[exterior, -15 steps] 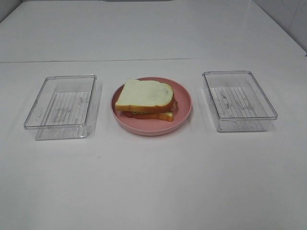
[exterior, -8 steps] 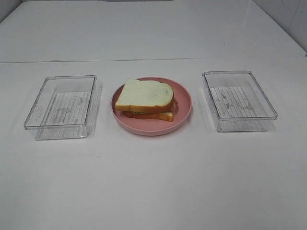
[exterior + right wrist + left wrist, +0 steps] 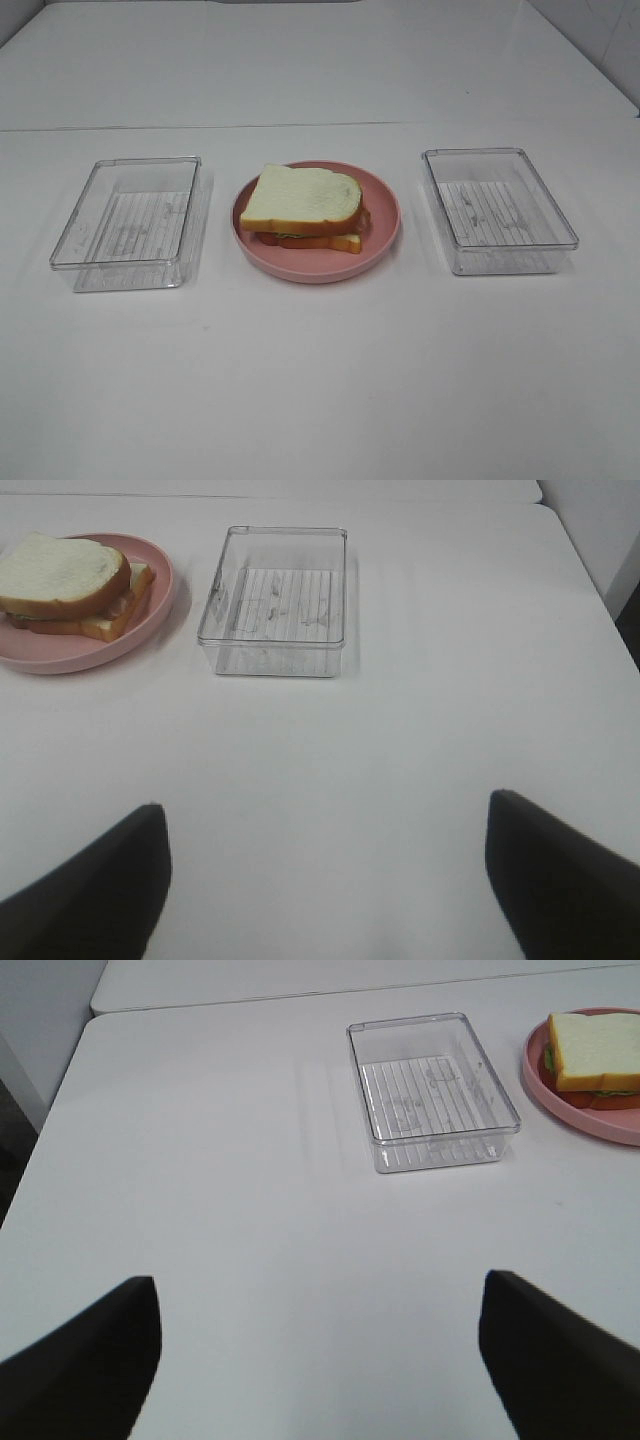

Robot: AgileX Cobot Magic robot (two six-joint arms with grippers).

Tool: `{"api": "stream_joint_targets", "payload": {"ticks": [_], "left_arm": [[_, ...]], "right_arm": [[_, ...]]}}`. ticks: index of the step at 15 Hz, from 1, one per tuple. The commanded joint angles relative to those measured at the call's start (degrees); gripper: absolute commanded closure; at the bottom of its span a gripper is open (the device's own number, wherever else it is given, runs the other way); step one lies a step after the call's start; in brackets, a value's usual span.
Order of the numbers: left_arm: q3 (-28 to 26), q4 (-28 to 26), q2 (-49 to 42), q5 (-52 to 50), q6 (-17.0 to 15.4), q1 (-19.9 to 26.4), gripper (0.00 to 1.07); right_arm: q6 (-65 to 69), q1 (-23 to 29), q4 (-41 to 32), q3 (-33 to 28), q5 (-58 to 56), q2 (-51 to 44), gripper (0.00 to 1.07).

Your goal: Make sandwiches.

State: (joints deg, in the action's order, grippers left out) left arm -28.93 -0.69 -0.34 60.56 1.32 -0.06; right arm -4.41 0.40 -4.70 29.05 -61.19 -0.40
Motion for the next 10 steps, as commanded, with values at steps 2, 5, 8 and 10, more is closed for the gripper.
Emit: {"api": "stream_joint_targets", "payload": {"ticks": [2,5,8,10], "left_arm": [[0.3,-0.4,-1.5,-0.7,0.1,-0.2,0.25],[0.3,-0.4,-1.5,-0.7,0.1,-0.2,0.25],[0.3,-0.4,-1.5,-0.7,0.1,-0.2,0.25],[0.3,-0.4,-1.5,-0.7,0.1,0.0,0.25]], "right_arm": [[-0.5,-0.4,-0.2,-0.1,0.4,-0.8,0.27],[-0.5,-0.4,-0.2,-0.1,0.4,-0.8,0.27],[-0.5,-0.4,-0.2,-0.1,0.4,-0.8,0.27],[-0.5,-0.4,-0.2,-0.1,0.4,-0.8,0.27]]}}
